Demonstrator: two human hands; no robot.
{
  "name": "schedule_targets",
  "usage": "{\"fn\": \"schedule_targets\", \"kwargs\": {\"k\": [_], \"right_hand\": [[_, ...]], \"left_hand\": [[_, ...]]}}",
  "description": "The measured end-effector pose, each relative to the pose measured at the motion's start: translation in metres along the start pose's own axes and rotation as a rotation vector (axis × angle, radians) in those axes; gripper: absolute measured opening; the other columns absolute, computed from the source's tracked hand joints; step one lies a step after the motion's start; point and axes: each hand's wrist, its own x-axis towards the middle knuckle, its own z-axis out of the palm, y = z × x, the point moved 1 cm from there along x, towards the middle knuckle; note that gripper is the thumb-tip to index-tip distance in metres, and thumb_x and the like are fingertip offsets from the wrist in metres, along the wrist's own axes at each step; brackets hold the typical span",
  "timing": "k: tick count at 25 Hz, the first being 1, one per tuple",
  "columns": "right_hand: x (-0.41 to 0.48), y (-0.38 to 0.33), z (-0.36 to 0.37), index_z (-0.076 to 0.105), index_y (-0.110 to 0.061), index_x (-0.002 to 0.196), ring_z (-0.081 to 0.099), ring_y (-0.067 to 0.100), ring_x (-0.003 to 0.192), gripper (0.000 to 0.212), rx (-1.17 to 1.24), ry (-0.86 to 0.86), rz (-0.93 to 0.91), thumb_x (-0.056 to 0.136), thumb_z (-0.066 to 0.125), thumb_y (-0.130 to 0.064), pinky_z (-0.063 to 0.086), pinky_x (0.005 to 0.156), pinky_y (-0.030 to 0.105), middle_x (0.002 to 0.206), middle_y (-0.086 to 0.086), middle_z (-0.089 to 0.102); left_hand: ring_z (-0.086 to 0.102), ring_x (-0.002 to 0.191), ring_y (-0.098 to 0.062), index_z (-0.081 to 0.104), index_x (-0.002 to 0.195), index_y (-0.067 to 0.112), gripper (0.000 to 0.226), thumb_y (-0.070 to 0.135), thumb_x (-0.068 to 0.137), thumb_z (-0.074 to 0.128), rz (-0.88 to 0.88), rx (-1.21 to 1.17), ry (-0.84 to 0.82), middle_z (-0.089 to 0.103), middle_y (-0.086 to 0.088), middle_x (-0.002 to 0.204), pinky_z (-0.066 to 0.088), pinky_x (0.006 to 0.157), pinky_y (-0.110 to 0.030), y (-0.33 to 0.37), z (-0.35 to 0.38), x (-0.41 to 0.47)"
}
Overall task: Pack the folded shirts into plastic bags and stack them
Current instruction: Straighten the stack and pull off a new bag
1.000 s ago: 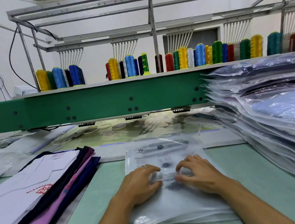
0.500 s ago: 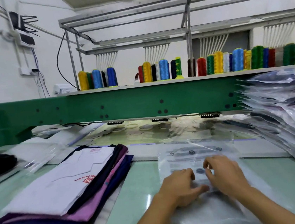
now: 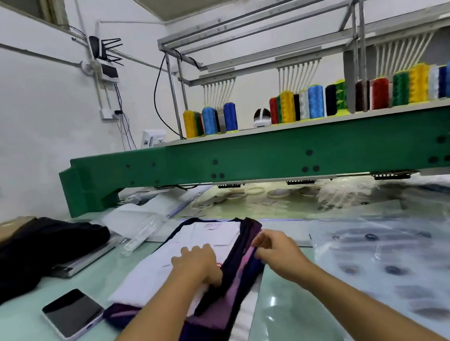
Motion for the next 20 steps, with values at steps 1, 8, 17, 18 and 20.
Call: {"fn": "schedule_targets", "kwargs": {"k": [1,8,17,18,20], "right_hand": [[0.003,-0.009,0.015,0.067,-0.019,0.092,0.065,0.013,0.071,0.02,0.069,-0.041,0.015,0.083,0.057,-0.004,0.05,0.063,0.025,0.083,0.003,0.072],[0.013,-0.041,0.077,0.057,-0.012,0.108,0.065,0.019,0.068,0.021,0.302,-0.161,0.121,0.09,0.049,-0.004,0.054,0.06,0.027,0.091,0.016,0.072],[0.015,-0.038,0.087,0.049,-0.016,0.119,0.072,0.03,0.089,0.026,0.433,-0.196,0.201,0.093,0.052,-0.01,0.062,0.079,0.038,0.106,0.015,0.066],[0.016,-0.038,0.086,0.049,-0.016,0.12,0.07,0.028,0.086,0.028,0.431,-0.195,0.2,0.093,0.052,-0.01,0.062,0.079,0.039,0.105,0.013,0.064],[0.016,-0.037,0.085,0.049,-0.016,0.123,0.065,0.025,0.085,0.03,0.446,-0.194,0.206,0.094,0.051,-0.01,0.063,0.076,0.04,0.108,0.014,0.061]], "left_hand": [[0.038,0.135,-0.031,0.042,0.138,0.02,0.07,0.042,0.078,0.071,-0.001,0.008,-0.052,0.048,-0.004,0.141,0.038,0.101,-0.045,-0.015,0.0,0.0],[0.061,0.098,-0.027,0.058,0.098,0.014,0.024,0.03,0.081,0.065,0.091,-0.057,0.095,0.064,-0.008,0.115,0.049,0.074,-0.033,-0.054,-0.016,0.003],[0.061,0.111,-0.021,0.065,0.121,0.021,0.055,0.061,0.085,0.07,0.034,-0.477,0.188,0.062,0.001,0.119,0.041,0.086,-0.028,-0.095,-0.007,0.009],[0.063,0.111,-0.022,0.067,0.121,0.018,0.055,0.059,0.085,0.071,0.035,-0.479,0.207,0.065,0.001,0.116,0.043,0.084,-0.028,-0.098,-0.006,0.01],[0.066,0.1,-0.029,0.071,0.102,0.016,0.044,0.057,0.085,0.071,0.088,-0.442,0.234,0.067,0.001,0.092,0.042,0.072,-0.03,-0.1,-0.008,0.009]]}}
